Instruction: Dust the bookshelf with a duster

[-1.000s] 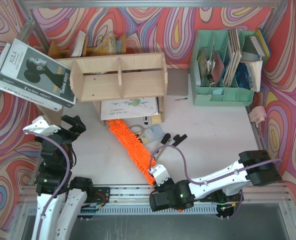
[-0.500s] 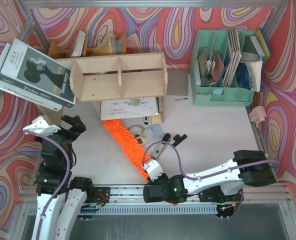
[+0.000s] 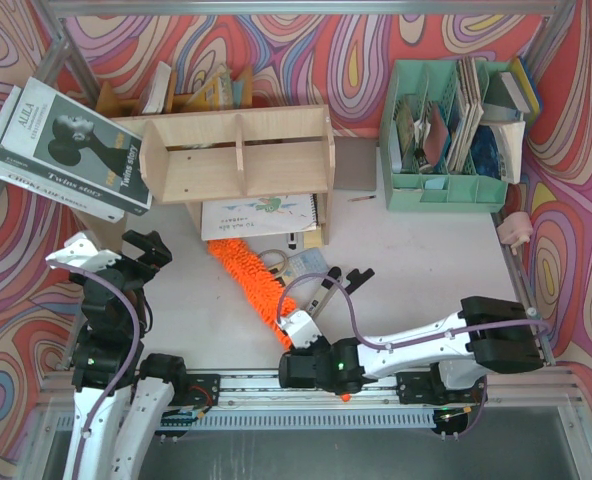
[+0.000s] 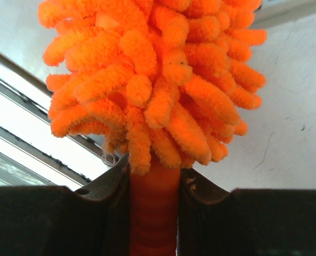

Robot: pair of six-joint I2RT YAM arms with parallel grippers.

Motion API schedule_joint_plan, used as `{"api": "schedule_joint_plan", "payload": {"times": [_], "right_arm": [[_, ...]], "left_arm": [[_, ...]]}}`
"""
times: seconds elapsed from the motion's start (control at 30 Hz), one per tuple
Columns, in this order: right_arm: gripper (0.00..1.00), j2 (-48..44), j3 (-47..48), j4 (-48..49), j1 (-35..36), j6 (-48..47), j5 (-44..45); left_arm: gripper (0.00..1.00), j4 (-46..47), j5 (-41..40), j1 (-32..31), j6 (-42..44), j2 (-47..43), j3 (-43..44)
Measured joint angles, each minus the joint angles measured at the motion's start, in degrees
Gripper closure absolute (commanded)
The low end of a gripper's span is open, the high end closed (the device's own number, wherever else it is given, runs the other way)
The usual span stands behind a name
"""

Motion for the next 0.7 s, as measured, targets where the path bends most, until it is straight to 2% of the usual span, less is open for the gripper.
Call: {"api": "schedule_joint_plan", "payload": {"times": [0.17,0.3,0.57,0.7], "right_arm": [[1.00,-1.81,2.75,-1.62,-0.50,-0.02,3.58],[1.00,-2.84,2.01,-0.81,-1.25,-0.11,2.69],[1.00,4.76,1.60,2.47,-2.10,-1.14,-1.27],[1.00,4.35,3.91,0.37,-2.71,-1.60,-0.22]], "left_arm": [[0.01,0.00,0.02,0.00,0.00,0.00,0.00],[0.02,0.00,0.02,0.02,0.00,0.00,0.00],[0.01,0.00,0.02,0.02,0.00,0.00,0.00],[0.02,0.02,0.00,0.07,0.00,0.00,0.00]]}}
